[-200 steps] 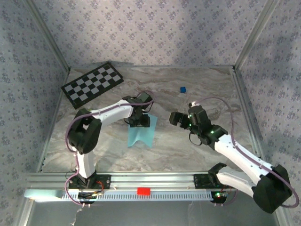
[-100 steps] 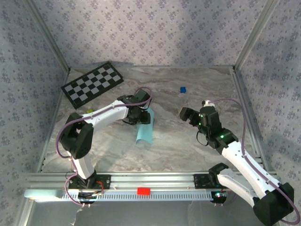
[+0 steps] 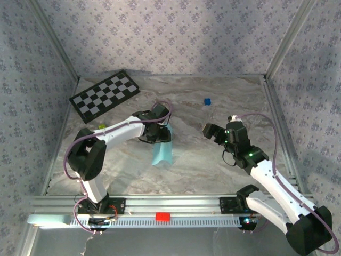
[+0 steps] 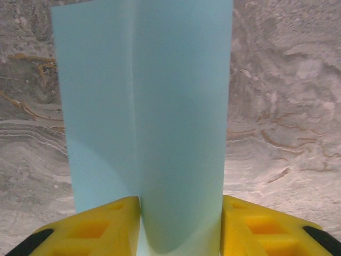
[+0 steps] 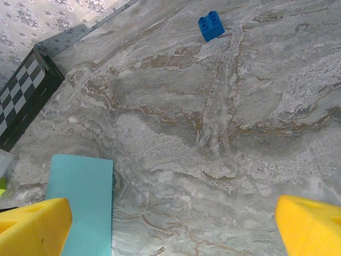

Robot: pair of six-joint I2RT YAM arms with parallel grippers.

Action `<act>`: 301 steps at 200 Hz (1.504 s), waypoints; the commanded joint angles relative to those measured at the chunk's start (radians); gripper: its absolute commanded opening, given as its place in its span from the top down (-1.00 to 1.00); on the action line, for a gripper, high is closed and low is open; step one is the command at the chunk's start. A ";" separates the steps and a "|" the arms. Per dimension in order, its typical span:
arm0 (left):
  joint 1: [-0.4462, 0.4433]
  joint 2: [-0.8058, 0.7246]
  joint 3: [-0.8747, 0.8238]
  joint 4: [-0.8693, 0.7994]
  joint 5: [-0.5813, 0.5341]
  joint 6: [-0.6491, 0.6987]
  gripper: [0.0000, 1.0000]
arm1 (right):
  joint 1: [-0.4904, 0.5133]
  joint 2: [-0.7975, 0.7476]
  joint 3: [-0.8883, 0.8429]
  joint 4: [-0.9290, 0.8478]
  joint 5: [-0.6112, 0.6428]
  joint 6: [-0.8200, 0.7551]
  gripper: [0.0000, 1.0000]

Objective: Fold a paper plane with a square sheet of paper (pick it up from the middle)
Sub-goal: First fold the square sheet of paper in half at the center of the table.

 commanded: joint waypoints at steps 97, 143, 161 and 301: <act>0.025 -0.177 -0.212 0.457 0.289 -0.151 0.23 | -0.081 0.064 0.025 0.027 -0.232 0.037 -0.98; 0.057 -0.170 -0.371 0.671 0.372 -0.263 0.24 | -0.083 0.182 0.070 0.049 -0.355 0.025 -0.96; 0.074 -0.164 -0.424 0.734 0.399 -0.297 0.24 | -0.081 0.238 0.099 0.043 -0.408 0.021 -0.96; 0.130 -0.072 -0.398 0.492 0.324 -0.119 0.20 | -0.025 0.480 0.149 0.069 -0.557 0.004 -0.85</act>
